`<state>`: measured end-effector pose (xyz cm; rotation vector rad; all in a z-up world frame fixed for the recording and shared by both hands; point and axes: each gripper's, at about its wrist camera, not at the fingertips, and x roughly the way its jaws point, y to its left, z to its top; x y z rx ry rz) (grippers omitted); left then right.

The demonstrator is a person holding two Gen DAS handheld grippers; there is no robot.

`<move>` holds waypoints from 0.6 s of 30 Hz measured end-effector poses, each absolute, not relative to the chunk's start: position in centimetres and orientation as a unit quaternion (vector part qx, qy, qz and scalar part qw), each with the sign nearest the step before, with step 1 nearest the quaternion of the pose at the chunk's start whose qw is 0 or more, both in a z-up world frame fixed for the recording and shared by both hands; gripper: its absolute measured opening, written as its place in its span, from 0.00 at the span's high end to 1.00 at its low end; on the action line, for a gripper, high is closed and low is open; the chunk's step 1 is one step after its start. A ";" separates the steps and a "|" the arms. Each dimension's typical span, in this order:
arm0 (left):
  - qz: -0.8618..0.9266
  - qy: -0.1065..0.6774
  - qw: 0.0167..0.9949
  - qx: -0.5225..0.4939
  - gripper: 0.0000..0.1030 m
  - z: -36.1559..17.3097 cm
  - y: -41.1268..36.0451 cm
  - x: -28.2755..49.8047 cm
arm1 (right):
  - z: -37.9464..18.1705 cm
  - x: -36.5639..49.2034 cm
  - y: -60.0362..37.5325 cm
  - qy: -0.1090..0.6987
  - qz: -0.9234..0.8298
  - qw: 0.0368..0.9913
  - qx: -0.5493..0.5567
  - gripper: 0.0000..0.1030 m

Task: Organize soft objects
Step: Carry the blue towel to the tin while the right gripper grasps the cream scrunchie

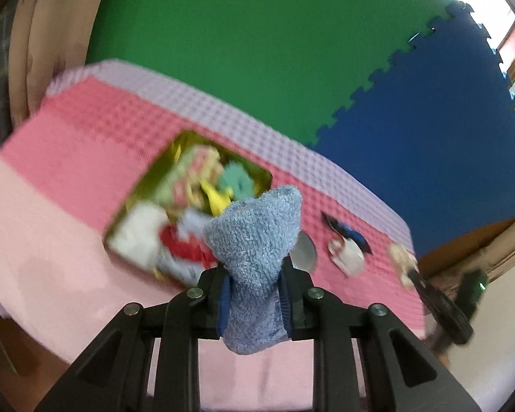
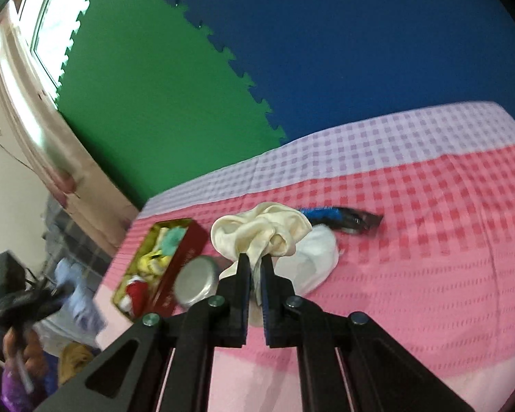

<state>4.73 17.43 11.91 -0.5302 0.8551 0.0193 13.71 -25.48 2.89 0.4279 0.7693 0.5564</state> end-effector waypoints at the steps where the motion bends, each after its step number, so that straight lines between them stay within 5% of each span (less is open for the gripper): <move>1: 0.016 0.410 0.879 -0.241 0.80 12.1 17.8 5.5 | 2.8 13.4 -25.6 0.369 0.268 0.865 0.210 0.95; 18: 0.012 0.492 0.867 -0.083 0.80 4.9 21.3 21.8 | 2.3 11.3 -25.1 0.391 0.285 0.847 0.220 0.95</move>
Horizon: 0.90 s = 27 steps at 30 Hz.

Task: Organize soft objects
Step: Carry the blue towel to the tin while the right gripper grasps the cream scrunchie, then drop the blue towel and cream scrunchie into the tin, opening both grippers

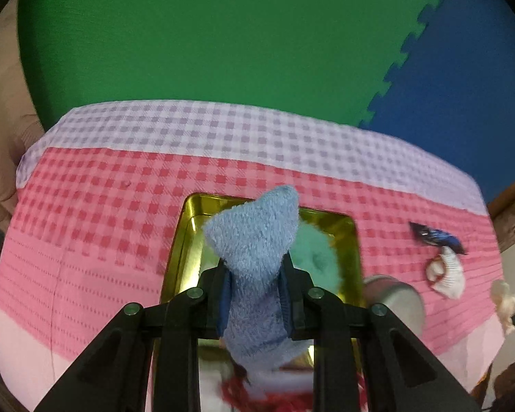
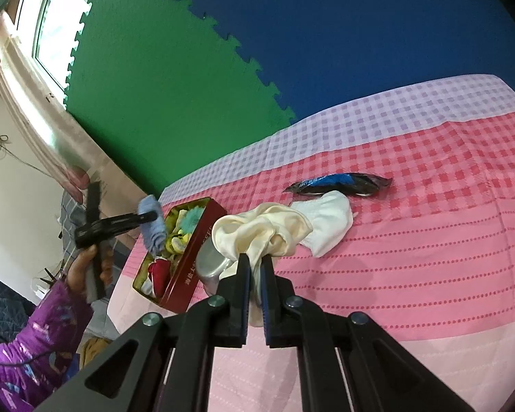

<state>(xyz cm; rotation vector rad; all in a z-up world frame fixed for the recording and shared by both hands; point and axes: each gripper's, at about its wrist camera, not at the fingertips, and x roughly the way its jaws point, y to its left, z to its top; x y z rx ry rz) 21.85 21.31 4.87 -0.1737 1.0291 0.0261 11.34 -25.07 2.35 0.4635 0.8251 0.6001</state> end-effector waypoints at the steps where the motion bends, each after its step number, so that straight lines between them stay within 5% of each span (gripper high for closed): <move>1: 0.015 0.494 0.866 -0.079 0.79 4.5 21.4 22.3 | 2.3 11.4 -25.0 0.393 0.285 0.846 0.219 0.95; 5: 0.026 0.503 0.862 -0.059 0.75 3.2 21.2 23.7 | 2.0 11.8 -24.5 0.398 0.288 0.844 0.217 0.95; 9: 0.056 0.512 0.857 -0.020 0.47 2.6 20.5 24.4 | 2.1 12.0 -23.8 0.400 0.296 0.841 0.214 0.95; 18: 0.104 0.428 0.898 -0.011 0.28 7.9 19.7 19.2 | 3.4 11.7 -21.6 0.398 0.331 0.828 0.216 0.95; 21: 0.142 0.391 0.909 -0.039 0.10 9.7 20.1 14.5 | 4.7 11.6 -19.6 0.390 0.357 0.824 0.205 0.95; 27: 0.191 0.367 0.900 -0.136 0.08 9.0 21.9 3.4 | 6.9 12.5 -12.1 0.383 0.424 0.800 0.182 0.95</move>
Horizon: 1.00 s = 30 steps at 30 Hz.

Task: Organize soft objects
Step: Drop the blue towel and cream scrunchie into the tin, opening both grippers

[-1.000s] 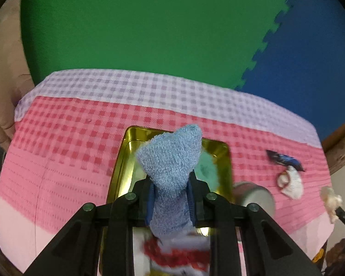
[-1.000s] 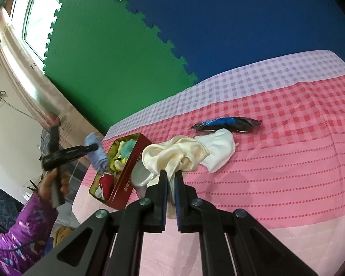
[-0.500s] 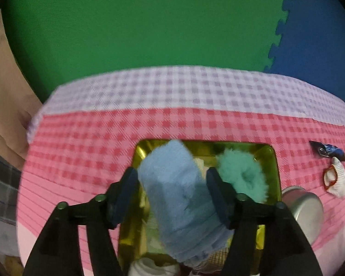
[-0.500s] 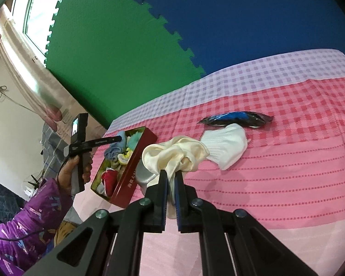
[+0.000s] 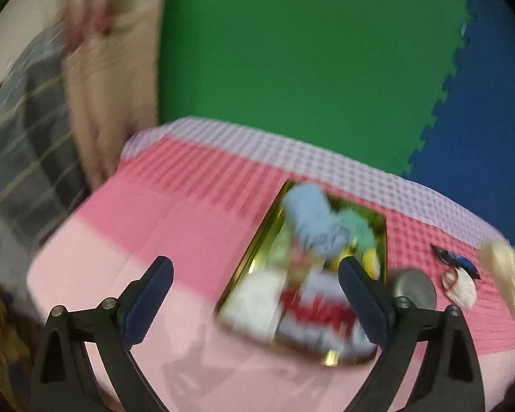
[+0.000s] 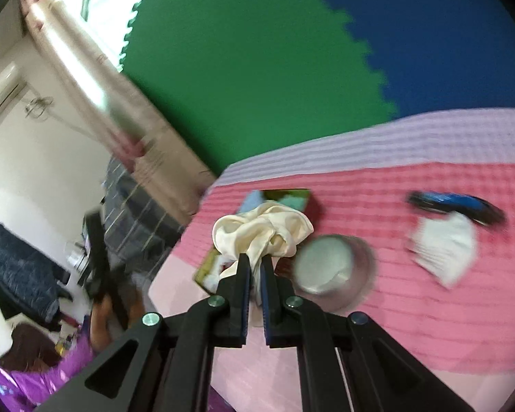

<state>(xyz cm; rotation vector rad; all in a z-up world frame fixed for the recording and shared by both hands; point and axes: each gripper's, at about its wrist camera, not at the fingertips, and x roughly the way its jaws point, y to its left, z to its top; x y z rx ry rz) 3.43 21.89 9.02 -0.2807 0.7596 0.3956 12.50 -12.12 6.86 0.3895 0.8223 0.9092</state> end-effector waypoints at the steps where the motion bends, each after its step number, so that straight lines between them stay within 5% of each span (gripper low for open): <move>1: 0.199 0.372 0.895 -0.144 0.08 8.4 22.0 1.9 | 7.0 12.7 -10.9 0.386 0.434 0.794 0.181 0.95; 23: 0.214 0.390 0.882 -0.157 0.05 4.9 21.5 -5.0 | 0.4 13.6 12.2 0.432 0.405 0.805 0.007 0.94; 30: 0.203 0.397 0.881 -0.160 0.05 4.8 21.4 -5.0 | -0.6 12.1 13.2 0.420 0.392 0.818 -0.033 0.84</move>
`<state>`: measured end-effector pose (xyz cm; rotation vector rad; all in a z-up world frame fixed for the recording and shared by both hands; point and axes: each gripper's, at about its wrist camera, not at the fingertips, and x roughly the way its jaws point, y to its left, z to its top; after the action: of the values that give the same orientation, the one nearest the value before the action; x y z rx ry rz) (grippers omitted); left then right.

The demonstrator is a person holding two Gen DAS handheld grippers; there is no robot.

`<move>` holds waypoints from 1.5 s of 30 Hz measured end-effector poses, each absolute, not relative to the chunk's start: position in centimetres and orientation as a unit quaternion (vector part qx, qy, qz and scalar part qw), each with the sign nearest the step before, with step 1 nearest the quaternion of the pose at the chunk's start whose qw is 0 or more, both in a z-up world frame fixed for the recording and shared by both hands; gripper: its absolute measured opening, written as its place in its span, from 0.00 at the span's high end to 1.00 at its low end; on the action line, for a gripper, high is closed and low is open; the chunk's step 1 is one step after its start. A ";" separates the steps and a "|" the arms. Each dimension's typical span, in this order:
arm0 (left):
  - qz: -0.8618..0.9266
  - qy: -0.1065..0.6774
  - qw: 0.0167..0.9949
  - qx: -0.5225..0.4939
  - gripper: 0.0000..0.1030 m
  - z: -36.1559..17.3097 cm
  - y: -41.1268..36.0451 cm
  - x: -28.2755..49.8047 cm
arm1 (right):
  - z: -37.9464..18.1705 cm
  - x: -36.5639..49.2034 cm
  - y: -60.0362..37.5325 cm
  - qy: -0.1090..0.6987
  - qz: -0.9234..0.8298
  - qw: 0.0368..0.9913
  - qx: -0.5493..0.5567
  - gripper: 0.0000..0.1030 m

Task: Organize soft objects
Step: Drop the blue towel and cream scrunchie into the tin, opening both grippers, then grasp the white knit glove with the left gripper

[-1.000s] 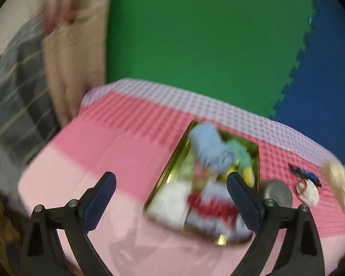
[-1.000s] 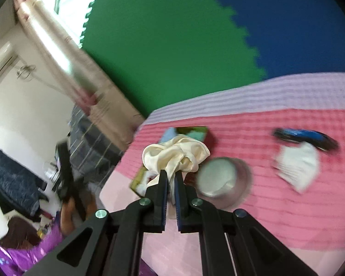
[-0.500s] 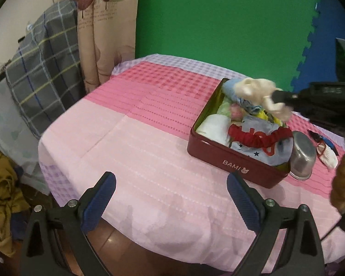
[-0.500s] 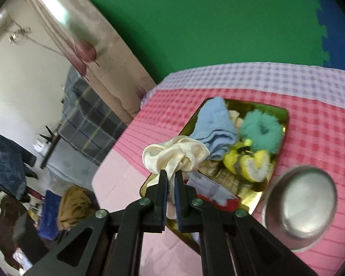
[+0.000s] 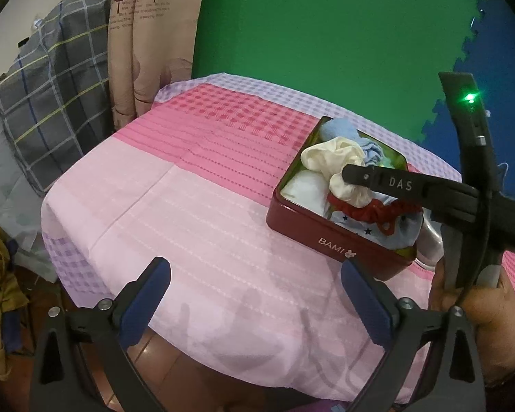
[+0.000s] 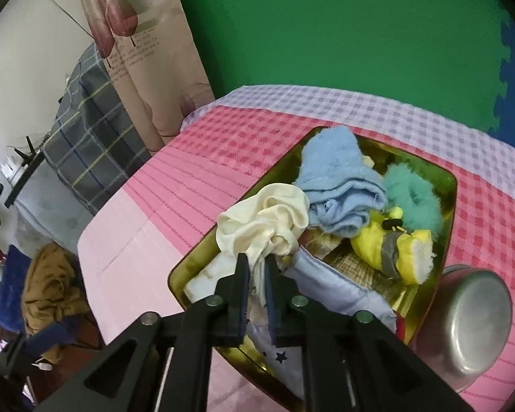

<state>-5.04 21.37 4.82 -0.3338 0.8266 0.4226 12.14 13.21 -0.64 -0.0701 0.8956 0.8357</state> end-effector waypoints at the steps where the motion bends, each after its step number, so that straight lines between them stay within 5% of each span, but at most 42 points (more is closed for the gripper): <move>1: 0.203 0.398 0.880 -0.160 0.05 4.8 21.3 -5.0 | -0.5 12.0 13.2 0.420 0.395 0.817 -0.031 0.78; 4: 0.201 0.403 0.878 -0.161 0.05 4.6 21.4 -4.9 | -0.2 11.9 12.9 0.418 0.405 0.813 -0.023 0.46; 16: 0.208 0.409 0.877 -0.141 0.05 4.2 20.9 -4.6 | 1.5 8.7 -0.6 0.298 0.286 0.909 -0.055 0.39; 30: 0.086 0.414 0.902 -0.085 0.05 6.2 13.4 -2.7 | -6.0 14.5 -31.3 0.411 -0.061 0.909 -0.024 0.39; 45: -0.176 0.480 0.859 -0.036 0.03 6.7 -3.3 14.3 | -8.2 15.5 -33.6 0.430 -0.046 0.901 0.038 0.21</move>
<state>14.34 -3.34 6.71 -0.0751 1.0069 -0.3705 15.49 -33.56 -8.23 0.0794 0.8888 -0.0944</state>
